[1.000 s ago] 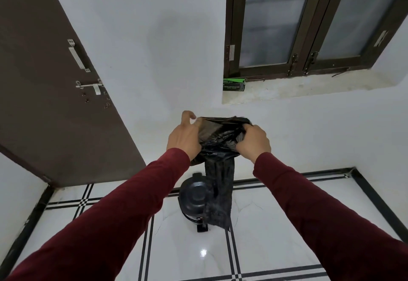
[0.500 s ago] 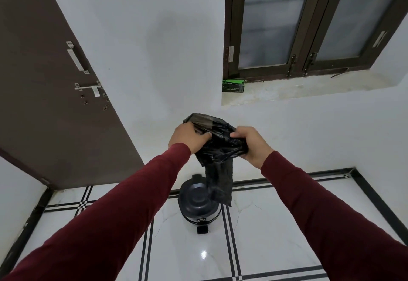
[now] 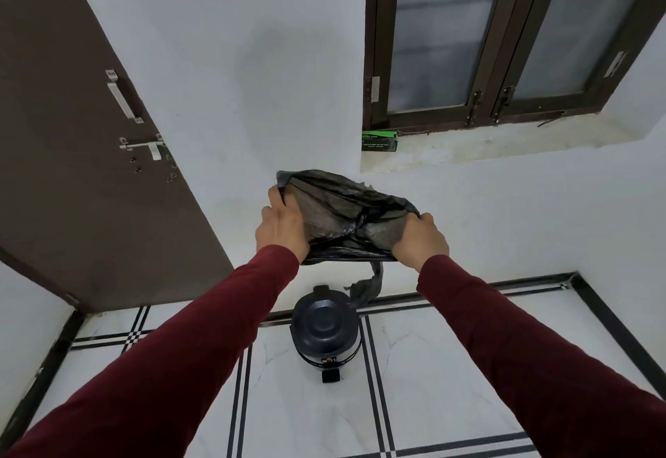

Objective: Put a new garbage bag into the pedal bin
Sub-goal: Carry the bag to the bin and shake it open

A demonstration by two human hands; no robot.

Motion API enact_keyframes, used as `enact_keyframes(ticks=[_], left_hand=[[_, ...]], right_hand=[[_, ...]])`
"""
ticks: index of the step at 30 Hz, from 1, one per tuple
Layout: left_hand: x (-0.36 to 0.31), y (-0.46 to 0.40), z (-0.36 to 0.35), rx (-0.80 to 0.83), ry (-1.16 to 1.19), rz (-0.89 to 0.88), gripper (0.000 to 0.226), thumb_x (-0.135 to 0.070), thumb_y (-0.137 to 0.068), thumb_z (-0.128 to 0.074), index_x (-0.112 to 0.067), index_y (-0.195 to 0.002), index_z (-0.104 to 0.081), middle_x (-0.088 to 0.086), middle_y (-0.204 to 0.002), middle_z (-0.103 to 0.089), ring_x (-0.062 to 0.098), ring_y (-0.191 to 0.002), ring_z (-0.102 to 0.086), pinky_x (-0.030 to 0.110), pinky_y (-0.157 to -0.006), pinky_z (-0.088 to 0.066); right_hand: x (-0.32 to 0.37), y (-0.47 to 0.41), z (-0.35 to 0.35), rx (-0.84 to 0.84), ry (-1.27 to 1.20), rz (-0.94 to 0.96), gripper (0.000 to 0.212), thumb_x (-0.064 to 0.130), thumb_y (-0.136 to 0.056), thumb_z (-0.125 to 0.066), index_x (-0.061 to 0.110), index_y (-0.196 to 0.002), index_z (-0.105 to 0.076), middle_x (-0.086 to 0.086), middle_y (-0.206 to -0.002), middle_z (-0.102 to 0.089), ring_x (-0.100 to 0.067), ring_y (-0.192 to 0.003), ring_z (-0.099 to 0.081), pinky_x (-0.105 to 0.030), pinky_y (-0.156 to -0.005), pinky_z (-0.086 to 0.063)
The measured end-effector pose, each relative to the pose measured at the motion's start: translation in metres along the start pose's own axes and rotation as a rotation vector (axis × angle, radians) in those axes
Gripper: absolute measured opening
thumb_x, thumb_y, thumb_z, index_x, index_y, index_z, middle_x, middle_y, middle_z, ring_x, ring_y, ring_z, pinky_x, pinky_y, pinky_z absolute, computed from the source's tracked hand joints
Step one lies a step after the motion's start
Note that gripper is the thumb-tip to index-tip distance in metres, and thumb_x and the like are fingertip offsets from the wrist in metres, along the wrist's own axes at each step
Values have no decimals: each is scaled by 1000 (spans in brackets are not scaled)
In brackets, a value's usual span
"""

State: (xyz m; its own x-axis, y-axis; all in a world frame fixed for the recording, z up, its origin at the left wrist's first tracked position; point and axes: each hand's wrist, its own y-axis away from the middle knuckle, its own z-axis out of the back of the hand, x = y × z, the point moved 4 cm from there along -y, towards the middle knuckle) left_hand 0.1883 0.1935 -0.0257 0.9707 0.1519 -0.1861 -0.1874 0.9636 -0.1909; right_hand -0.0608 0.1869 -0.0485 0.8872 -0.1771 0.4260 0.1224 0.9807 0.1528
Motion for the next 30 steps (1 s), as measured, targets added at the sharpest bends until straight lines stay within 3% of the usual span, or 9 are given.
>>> enact_keyframes(ticks=[3,6,10,12,14,17,21,25,30], left_hand=[[-4,0,-10,85,179,-35,94,-15,-77,-76,-10,-152,-20,15,-147,-22,39,-99,-61,43,-75,-54],[-12,0,-10,170,489,-11,91,-26,-68,-87,-13,-146,-40,9,-138,-44,29,-110,-60,34,-93,-53],[-23,4,-7,223,715,94,73,-26,-56,-99,-16,-114,-57,-2,-104,-65,12,-86,-62,14,-65,-44],[-31,7,-5,190,671,9,74,-22,-58,-96,-19,-113,-45,2,-99,-62,18,-83,-61,25,-66,-49],[-38,9,-5,192,525,-123,68,-20,-65,-85,-24,-114,-37,7,-98,-61,30,-83,-62,39,-70,-55],[-33,11,-1,101,351,-162,50,-1,-73,-59,-23,-112,-37,9,-85,-62,38,-74,-60,47,-65,-55],[-18,8,8,-20,154,-175,47,6,-75,-54,-20,-110,-36,8,-80,-60,38,-65,-58,44,-59,-49],[0,4,9,-36,42,-107,44,-3,-78,-59,-20,-112,-36,6,-87,-60,34,-64,-55,39,-58,-43],[9,2,4,7,84,-35,52,-6,-79,-64,-16,-122,-39,6,-91,-57,39,-79,-63,40,-63,-43]], right_hand=[[8,-1,-2,8,-117,1,50,20,-85,-63,8,-132,-54,-15,-130,-50,-39,-113,-60,-39,-94,-49],[9,-1,-5,46,-494,-129,41,16,-72,-75,5,-111,-69,-15,-110,-70,-34,-103,-68,-40,-85,-60],[21,5,-17,236,-1006,-241,51,2,-62,-88,11,-108,-67,-9,-104,-75,-24,-87,-74,-32,-57,-61],[22,1,-20,188,-936,-186,64,2,-49,-91,18,-103,-60,-11,-107,-72,-28,-93,-72,-45,-72,-64],[22,-2,-19,164,-829,-120,54,3,-48,-86,22,-90,-59,-12,-99,-69,-31,-88,-70,-50,-78,-63],[18,-2,-12,158,-474,16,22,4,-73,-72,25,-75,-67,0,-87,-69,-22,-82,-64,-30,-72,-54],[-6,-6,-11,65,-66,14,20,22,-84,-60,16,-96,-76,-9,-102,-72,-31,-93,-66,-30,-74,-50],[-24,0,-7,-51,135,-94,29,15,-91,-52,10,-115,-66,-15,-117,-64,-40,-106,-64,-38,-84,-52],[-32,2,-10,-5,92,-156,29,21,-87,-59,10,-113,-66,-15,-116,-66,-37,-106,-65,-35,-82,-51]])
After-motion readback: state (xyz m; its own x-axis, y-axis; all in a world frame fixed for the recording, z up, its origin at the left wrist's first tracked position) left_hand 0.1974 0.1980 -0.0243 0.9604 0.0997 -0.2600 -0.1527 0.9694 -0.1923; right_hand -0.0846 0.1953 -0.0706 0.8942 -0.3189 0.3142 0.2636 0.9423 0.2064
